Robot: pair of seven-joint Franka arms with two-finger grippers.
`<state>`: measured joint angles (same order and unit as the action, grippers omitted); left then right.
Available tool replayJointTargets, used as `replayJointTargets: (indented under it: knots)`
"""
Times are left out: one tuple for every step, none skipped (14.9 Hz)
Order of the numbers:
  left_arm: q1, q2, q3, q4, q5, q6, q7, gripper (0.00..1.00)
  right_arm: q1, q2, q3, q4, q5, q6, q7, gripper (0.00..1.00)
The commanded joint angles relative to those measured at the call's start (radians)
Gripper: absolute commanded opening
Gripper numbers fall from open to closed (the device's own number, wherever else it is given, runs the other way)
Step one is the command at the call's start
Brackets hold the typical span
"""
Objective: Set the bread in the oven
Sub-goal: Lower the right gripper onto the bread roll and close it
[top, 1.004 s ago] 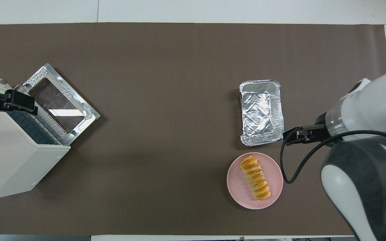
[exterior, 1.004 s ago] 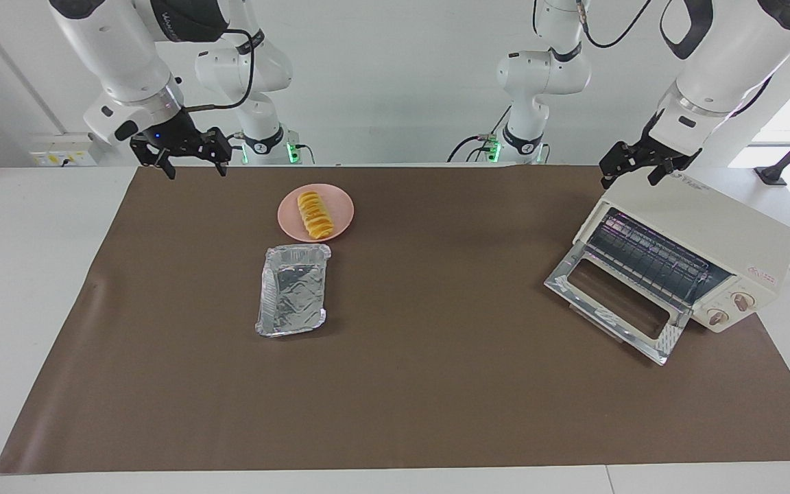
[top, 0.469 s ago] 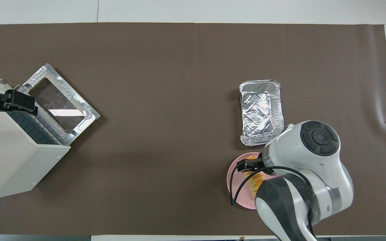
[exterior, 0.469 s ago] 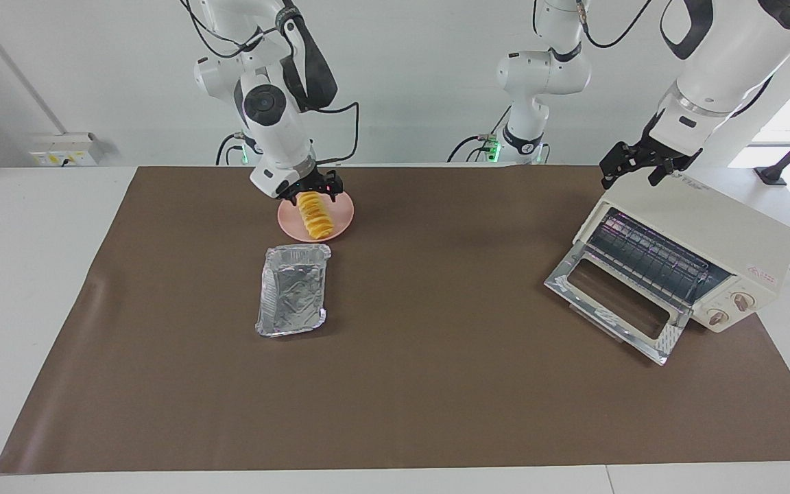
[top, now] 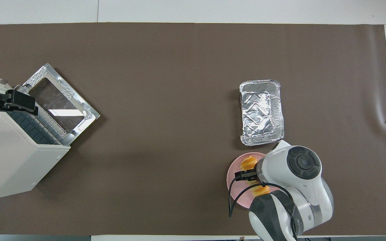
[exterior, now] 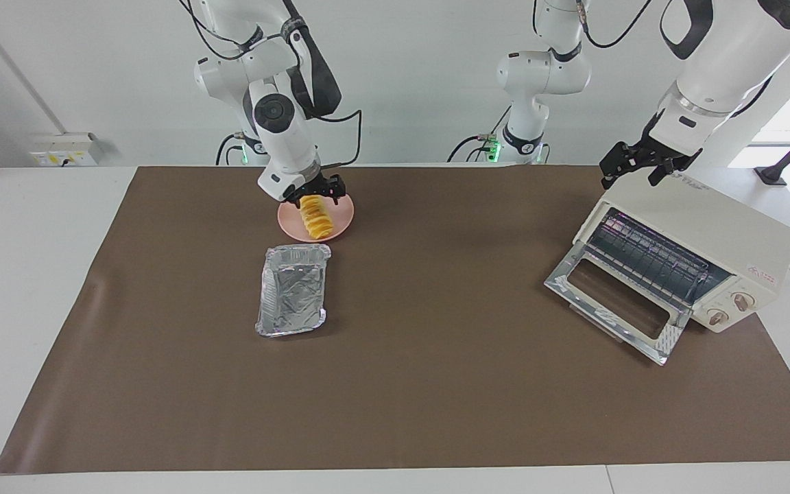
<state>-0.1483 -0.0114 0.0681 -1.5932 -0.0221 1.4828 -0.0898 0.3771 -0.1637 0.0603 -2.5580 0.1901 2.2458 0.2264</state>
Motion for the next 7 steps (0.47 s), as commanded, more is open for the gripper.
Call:
replayJointTargets:
  knots:
    - [0.001,-0.025,-0.007,-0.027,0.011,0.019,0.010,1.00,0.002,-0.045,-0.004,-0.056,0.020,0.024,-0.033,0.83]
    - [0.001,-0.025,-0.007,-0.027,0.010,0.020,0.010,1.00,0.002,-0.046,-0.004,-0.060,0.020,0.024,-0.035,0.74]
    - [0.000,-0.024,-0.007,-0.027,0.010,0.022,0.010,1.00,0.002,-0.046,-0.004,-0.062,0.020,0.023,-0.033,0.60]
    - [-0.002,-0.024,-0.007,-0.025,0.010,0.024,0.010,1.00,0.002,-0.048,-0.004,-0.062,0.020,0.018,-0.027,0.43]
    - [-0.004,-0.025,-0.007,-0.027,0.010,0.022,0.010,1.00,0.002,-0.048,-0.004,-0.057,0.020,0.012,-0.016,0.21]
    - [-0.004,-0.025,-0.008,-0.027,0.010,0.022,0.009,1.00,0.002,-0.051,-0.004,-0.054,0.020,0.008,-0.010,0.09]
    - [-0.004,-0.025,-0.008,-0.027,0.010,0.020,0.009,1.00,0.002,-0.066,-0.004,-0.051,0.020,-0.006,-0.006,0.00]
